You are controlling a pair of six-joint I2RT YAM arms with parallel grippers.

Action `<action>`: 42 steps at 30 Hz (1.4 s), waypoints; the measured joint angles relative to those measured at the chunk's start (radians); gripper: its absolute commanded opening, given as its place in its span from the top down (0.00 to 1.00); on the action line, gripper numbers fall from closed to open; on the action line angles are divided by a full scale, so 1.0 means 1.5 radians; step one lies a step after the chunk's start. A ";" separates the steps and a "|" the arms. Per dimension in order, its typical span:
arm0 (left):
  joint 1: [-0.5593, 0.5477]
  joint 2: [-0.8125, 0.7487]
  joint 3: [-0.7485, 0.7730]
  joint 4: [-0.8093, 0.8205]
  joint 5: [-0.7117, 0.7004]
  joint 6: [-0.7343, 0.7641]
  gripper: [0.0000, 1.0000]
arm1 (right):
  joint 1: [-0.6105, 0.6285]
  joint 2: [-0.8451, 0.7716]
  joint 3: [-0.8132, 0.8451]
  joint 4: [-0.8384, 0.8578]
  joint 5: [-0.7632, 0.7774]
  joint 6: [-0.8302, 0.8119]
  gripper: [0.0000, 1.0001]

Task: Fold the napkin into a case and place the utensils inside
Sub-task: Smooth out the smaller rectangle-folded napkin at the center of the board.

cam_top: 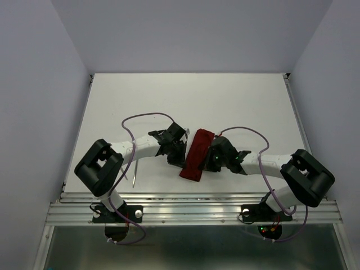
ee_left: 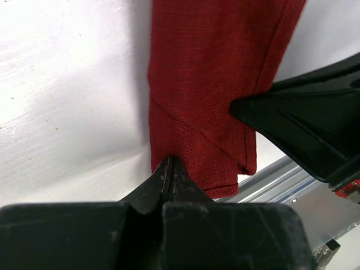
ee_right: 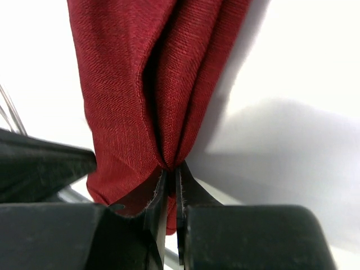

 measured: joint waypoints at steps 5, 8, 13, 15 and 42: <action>0.000 0.000 0.003 -0.001 -0.006 0.005 1.00 | -0.005 0.043 0.043 0.001 0.012 -0.021 0.82; 0.000 0.000 0.003 0.000 -0.006 0.007 1.00 | -0.008 0.049 0.050 0.001 0.014 -0.030 0.64; 0.000 0.000 0.003 0.001 -0.001 0.007 1.00 | -0.015 0.036 0.050 0.006 0.007 -0.035 0.49; 0.000 0.000 0.003 0.005 0.002 0.007 1.00 | -0.017 0.028 0.042 0.008 -0.001 -0.034 0.44; 0.000 0.023 0.003 0.030 0.007 -0.003 1.00 | 0.006 -0.048 -0.013 -0.018 -0.115 -0.104 0.40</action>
